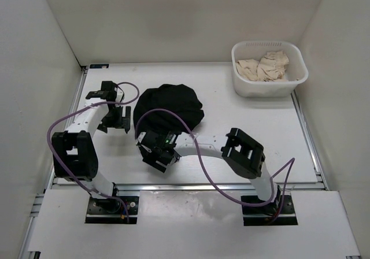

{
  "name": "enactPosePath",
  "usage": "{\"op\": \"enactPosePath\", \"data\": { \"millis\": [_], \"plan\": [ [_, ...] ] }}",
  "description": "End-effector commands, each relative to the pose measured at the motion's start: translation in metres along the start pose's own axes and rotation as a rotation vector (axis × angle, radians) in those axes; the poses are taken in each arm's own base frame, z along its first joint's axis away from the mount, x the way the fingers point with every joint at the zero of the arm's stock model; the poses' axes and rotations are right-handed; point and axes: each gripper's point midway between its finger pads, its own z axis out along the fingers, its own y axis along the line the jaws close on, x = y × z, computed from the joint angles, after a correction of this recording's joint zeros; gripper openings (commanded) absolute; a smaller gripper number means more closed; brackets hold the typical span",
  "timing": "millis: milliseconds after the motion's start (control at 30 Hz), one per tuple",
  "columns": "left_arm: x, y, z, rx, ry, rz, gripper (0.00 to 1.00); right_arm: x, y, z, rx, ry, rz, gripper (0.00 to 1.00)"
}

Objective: Fold and stack the trousers
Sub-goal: Flatten the trousers out

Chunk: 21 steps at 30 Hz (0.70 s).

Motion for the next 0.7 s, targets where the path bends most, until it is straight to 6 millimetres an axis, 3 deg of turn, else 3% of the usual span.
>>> {"op": "enactPosePath", "data": {
  "millis": [0,33,100,133,167,200,233,267,300,367,400,433,467,500,533,567,600,633,667],
  "plan": [
    [-0.01,0.008,-0.021,-0.038,-0.08,-0.008,1.0,-0.013,-0.02,0.009,0.068,-0.017,0.022,0.85],
    [-0.006,0.011,-0.021,-0.054,-0.075,-0.008,1.0,-0.011,-0.02,0.021,0.077,0.002,0.033,0.83],
    [-0.004,0.014,-0.023,-0.068,-0.081,-0.01,1.0,-0.008,-0.021,0.031,0.093,0.025,0.052,0.68],
    [0.0,0.016,-0.025,-0.08,-0.083,-0.01,1.0,-0.012,-0.021,0.028,0.093,0.021,0.053,0.58],
    [0.003,0.016,-0.025,-0.08,-0.083,-0.01,1.0,-0.022,-0.024,0.025,0.084,-0.001,0.065,0.26],
    [0.003,0.018,-0.025,-0.094,-0.083,-0.011,1.0,-0.028,-0.025,0.016,0.084,-0.026,0.069,0.1],
    [0.007,0.021,-0.026,-0.11,-0.083,-0.012,1.0,-0.034,-0.029,0.007,0.099,-0.049,0.072,0.0],
    [0.006,0.022,-0.029,-0.111,-0.093,-0.013,1.0,-0.041,-0.036,-0.004,0.133,-0.075,0.078,0.0],
    [0.006,0.024,-0.029,-0.126,-0.093,-0.014,1.0,-0.059,-0.043,-0.032,0.152,-0.147,0.091,0.0],
    [0.005,0.027,-0.034,-0.14,-0.102,-0.016,1.0,-0.069,-0.063,-0.069,0.202,-0.209,0.156,0.0],
    [0.002,0.03,-0.036,-0.155,-0.111,-0.018,1.0,-0.083,-0.076,-0.116,0.221,-0.308,0.221,0.0],
    [-0.004,0.034,-0.041,-0.173,-0.131,-0.023,1.0,-0.086,-0.1,-0.143,0.264,-0.365,0.288,0.0],
    [-0.006,0.036,-0.045,-0.188,-0.134,-0.024,1.0,-0.08,-0.113,-0.164,0.276,-0.382,0.333,0.0],
    [-0.01,0.039,-0.049,-0.204,-0.147,-0.028,1.0,-0.077,-0.128,-0.209,0.284,-0.463,0.417,0.0],
    [-0.015,0.037,-0.055,-0.2,-0.171,-0.022,1.0,-0.065,-0.16,-0.232,0.327,-0.484,0.501,0.0],
    [-0.025,0.039,-0.064,-0.209,-0.206,-0.03,1.0,-0.051,-0.172,-0.252,0.34,-0.483,0.548,0.0],
    [-0.032,0.034,-0.07,-0.202,-0.23,-0.017,1.0,-0.039,-0.183,-0.285,0.353,-0.537,0.596,0.0],
    [-0.039,0.027,-0.073,-0.204,-0.246,0.007,1.0,-0.025,-0.208,-0.307,0.4,-0.564,0.665,0.0],
    [-0.052,0.023,-0.084,-0.215,-0.287,0.018,1.0,-0.014,-0.217,-0.321,0.426,-0.579,0.692,0.0]
  ]
}}
